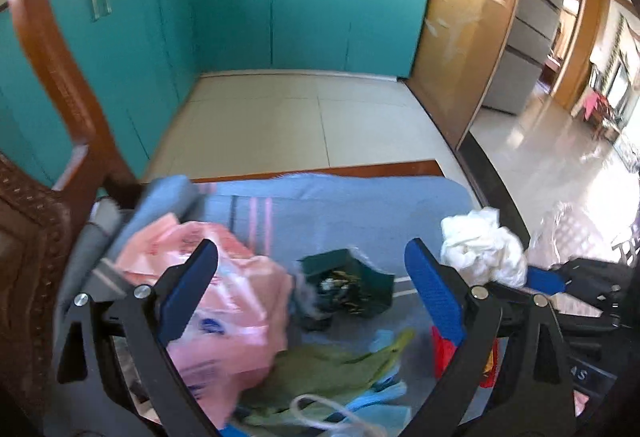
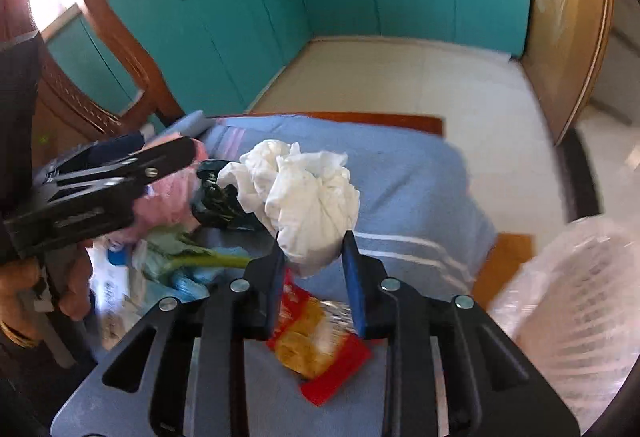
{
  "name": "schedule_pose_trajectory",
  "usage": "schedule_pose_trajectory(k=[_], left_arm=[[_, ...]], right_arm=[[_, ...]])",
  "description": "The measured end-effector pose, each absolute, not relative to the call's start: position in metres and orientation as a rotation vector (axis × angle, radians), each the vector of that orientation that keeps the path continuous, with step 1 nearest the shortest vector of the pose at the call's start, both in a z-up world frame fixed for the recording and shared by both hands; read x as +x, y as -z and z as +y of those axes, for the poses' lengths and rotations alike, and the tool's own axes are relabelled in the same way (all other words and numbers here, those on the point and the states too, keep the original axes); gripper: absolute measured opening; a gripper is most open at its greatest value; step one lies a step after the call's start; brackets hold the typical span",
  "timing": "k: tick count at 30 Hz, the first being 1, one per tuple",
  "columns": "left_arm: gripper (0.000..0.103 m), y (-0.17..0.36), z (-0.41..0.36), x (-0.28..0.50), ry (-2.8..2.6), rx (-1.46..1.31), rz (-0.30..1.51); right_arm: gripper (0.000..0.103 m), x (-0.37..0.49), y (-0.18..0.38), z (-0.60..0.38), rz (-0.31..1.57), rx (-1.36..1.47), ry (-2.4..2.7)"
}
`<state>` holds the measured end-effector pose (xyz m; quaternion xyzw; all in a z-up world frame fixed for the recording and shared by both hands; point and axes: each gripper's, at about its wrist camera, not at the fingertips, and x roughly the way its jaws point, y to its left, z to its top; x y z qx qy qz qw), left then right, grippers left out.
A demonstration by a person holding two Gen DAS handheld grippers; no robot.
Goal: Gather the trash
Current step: 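Grasp the white tissue with the right tool while the left tool grasps the clear plastic bag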
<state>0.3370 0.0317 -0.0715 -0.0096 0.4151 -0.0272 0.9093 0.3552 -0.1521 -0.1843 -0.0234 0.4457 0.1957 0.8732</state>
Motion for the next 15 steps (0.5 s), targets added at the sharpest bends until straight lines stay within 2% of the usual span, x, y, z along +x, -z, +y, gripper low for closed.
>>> schedule_pose_trajectory(k=[8,10,11,12,13,15], left_arm=[[0.092,0.1,0.016,0.35,0.103,0.007,0.939],[0.082,0.104,0.012,0.35,0.107,0.028,0.945],[0.073,0.105,0.011,0.35,0.108,0.037,0.95],[0.068,0.107,0.01,0.351,0.107,0.05,0.959],[0.067,0.109,0.01,0.351,0.105,0.057,0.958],[0.051,0.108,0.009,0.348,0.103,0.074,0.946]], right_arm=[[0.028,0.358,0.186,-0.18,0.927,-0.078,-0.323],[0.028,0.357,0.187,-0.183,0.925,-0.076,-0.321],[0.028,0.355,0.186,-0.184,0.925,-0.073,-0.322],[0.028,0.355,0.186,-0.185,0.922,-0.07,-0.324],[0.028,0.354,0.186,-0.186,0.919,-0.068,-0.325],[0.028,0.353,0.185,-0.188,0.915,-0.064,-0.326]])
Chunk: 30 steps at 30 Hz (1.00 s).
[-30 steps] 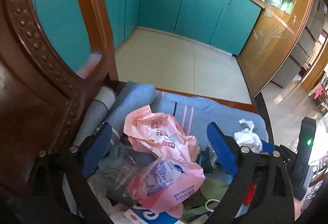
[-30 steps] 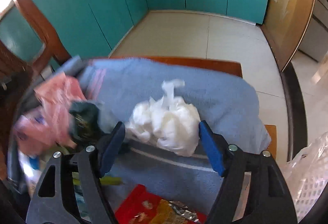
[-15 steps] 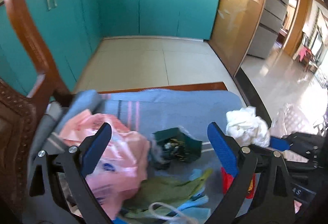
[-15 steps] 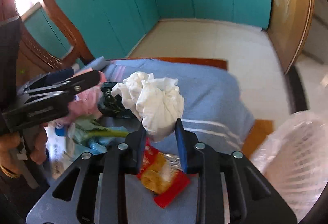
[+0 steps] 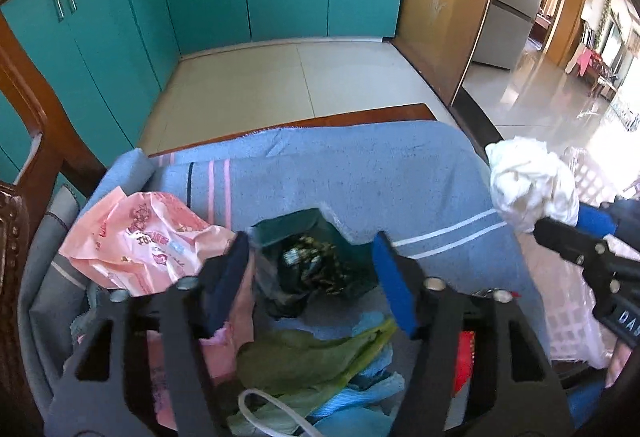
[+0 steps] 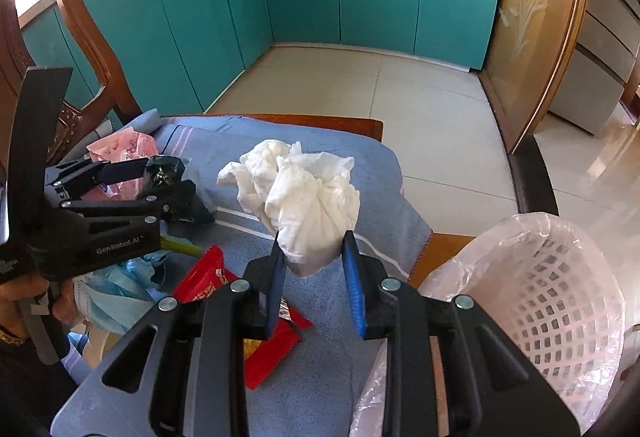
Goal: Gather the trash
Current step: 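Grasp the white tissue with the right tool while the left tool grasps the clear plastic bag, then lift the white tissue with the right tool while the left tool lifts the clear plastic bag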
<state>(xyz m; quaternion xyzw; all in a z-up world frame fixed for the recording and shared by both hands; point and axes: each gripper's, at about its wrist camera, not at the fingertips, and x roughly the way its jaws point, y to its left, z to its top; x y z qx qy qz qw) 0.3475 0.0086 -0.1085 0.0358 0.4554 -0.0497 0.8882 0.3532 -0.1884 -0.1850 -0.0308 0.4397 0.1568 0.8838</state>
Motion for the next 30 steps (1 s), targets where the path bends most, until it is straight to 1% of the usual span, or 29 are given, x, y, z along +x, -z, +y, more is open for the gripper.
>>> schedule_pose_trajectory(k=[1,6,18,23,24,26,30], left_arm=[[0.046,0.108,0.008,0.345,0.109,0.074,0.945],[0.043,0.096,0.013,0.337,0.123,0.043,0.913],[0.042,0.054,0.015,0.302,0.058,0.094,0.72],[0.042,0.047,0.019,0.296,0.043,0.087,0.684],[0.038,0.045,0.019,0.295,0.037,0.085,0.674],[0.019,0.04,0.018,0.291,0.022,0.09,0.651],[0.019,0.033,0.023,0.283,0.012,0.067,0.628]], right_arm=[[0.028,0.353,0.184,-0.189,0.914,-0.061,-0.327],[0.028,0.35,0.177,-0.193,0.886,-0.041,-0.335],[0.028,0.343,0.173,-0.193,0.858,-0.031,-0.357],[0.028,0.338,0.173,-0.185,0.85,-0.049,-0.381],[0.028,0.337,0.173,-0.182,0.852,-0.055,-0.39],[0.028,0.333,0.173,-0.178,0.852,-0.058,-0.406],[0.028,0.322,0.169,-0.169,0.848,-0.063,-0.451]])
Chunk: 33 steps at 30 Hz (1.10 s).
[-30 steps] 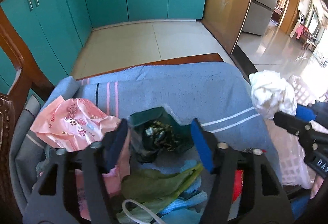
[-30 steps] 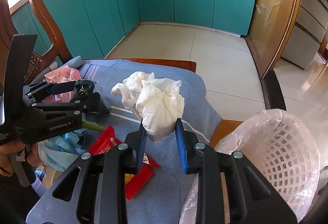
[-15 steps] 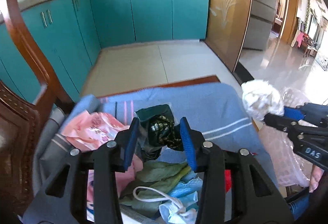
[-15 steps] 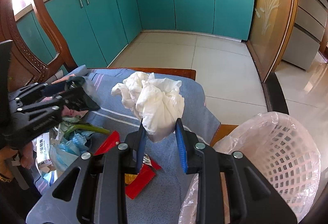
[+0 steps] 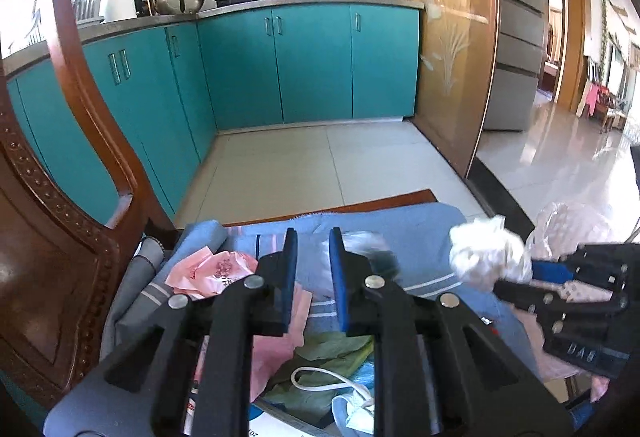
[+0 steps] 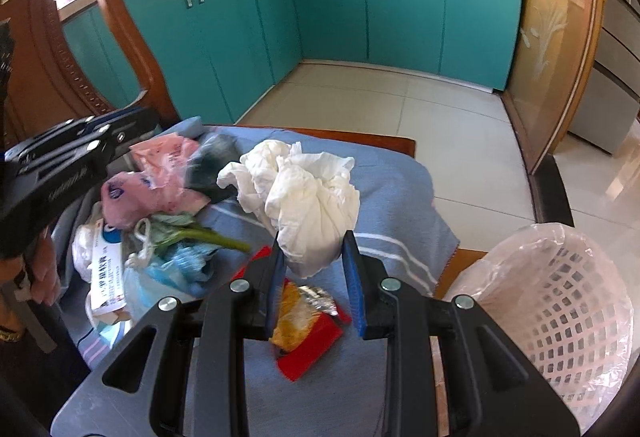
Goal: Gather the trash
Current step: 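Lift the white tissue with the right tool while the left tool lifts the clear plastic bag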
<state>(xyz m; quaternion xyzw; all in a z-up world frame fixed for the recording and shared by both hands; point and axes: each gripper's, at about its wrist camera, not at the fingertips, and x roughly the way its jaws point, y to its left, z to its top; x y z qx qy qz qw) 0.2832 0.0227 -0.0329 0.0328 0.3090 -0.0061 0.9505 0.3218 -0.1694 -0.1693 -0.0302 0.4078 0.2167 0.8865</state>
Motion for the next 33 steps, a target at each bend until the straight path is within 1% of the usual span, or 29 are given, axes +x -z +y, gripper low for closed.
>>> schedule_pose_trajectory(k=[10,13,16,17,20,24,26,27,28,29,30,31,33], left_arm=[[0.019,0.043,0.041,0.288,0.01,0.0,0.692],[0.022,0.042,0.049,0.288,-0.011,-0.01,0.682],[0.03,0.043,0.055,0.287,-0.02,-0.034,0.685],[0.034,0.043,0.056,0.288,-0.019,-0.041,0.688],[0.04,0.046,0.056,0.289,-0.014,-0.047,0.694],[0.051,0.05,0.052,0.294,-0.004,-0.052,0.704],[0.055,0.053,0.049,0.297,0.006,-0.058,0.717],[0.06,0.055,0.047,0.298,0.01,-0.057,0.722],[0.062,0.056,0.045,0.299,0.012,-0.057,0.727],[0.064,0.058,0.044,0.301,0.014,-0.057,0.733],[0.066,0.059,0.042,0.302,0.016,-0.056,0.737],[0.067,0.06,0.041,0.302,0.016,-0.055,0.74],[0.07,0.061,0.04,0.303,0.013,-0.054,0.742]], right_arm=[[0.028,0.316,0.187,-0.154,0.902,-0.1,-0.483],[0.028,0.317,0.191,-0.152,0.913,-0.104,-0.484],[0.028,0.319,0.193,-0.151,0.919,-0.097,-0.49],[0.028,0.319,0.194,-0.151,0.922,-0.092,-0.494],[0.028,0.32,0.194,-0.152,0.925,-0.083,-0.495],[0.03,0.322,0.193,-0.157,0.925,-0.068,-0.484],[0.036,0.324,0.196,-0.161,0.937,-0.055,-0.475],[0.041,0.326,0.197,-0.163,0.942,-0.042,-0.475],[0.05,0.326,0.197,-0.164,0.943,-0.037,-0.474],[0.056,0.328,0.198,-0.165,0.938,-0.034,-0.471],[0.066,0.328,0.198,-0.166,0.929,-0.034,-0.469],[0.069,0.329,0.198,-0.167,0.921,-0.033,-0.471],[0.07,0.333,0.2,-0.167,0.92,-0.022,-0.477]])
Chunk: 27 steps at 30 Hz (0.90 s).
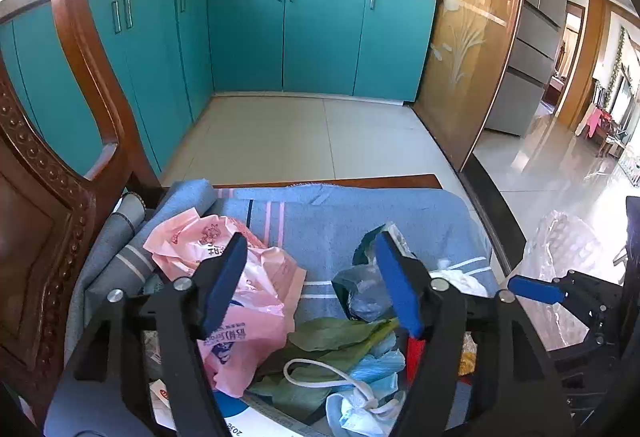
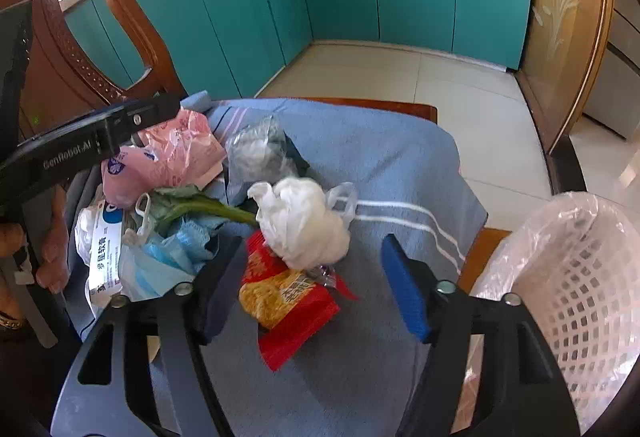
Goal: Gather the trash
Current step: 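Lift the white tissue with the right tool while the left tool lifts the clear plastic bag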
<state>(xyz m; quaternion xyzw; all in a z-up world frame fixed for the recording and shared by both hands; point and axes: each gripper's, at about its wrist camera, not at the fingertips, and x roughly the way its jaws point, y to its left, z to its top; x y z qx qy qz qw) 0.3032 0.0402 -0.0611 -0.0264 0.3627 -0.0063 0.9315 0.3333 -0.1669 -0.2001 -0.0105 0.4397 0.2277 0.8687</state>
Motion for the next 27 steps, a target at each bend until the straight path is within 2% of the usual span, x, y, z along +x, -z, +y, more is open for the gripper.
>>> schedule_pose_trajectory(k=[9,11,12,20,27], left_arm=[[0.079,0.066,0.042,0.308,0.013,-0.086,0.758],[0.081,0.068,0.042,0.309,0.021,-0.09,0.764],[0.083,0.068,0.042,0.309,0.023,-0.09,0.764],[0.097,0.072,0.022,0.329,0.124,-0.045,0.809],[0.097,0.1,-0.008,0.36,0.184,0.025,0.953]], right_arm=[[0.069,0.355,0.218,-0.145,1.003,-0.02,-0.454],[0.044,0.357,0.225,-0.139,1.044,-0.012,-0.467],[0.039,0.358,0.226,-0.139,1.056,-0.002,-0.476],[0.038,0.35,0.196,-0.184,0.957,0.062,-0.389],[0.038,0.353,0.185,-0.236,0.911,0.172,-0.307]])
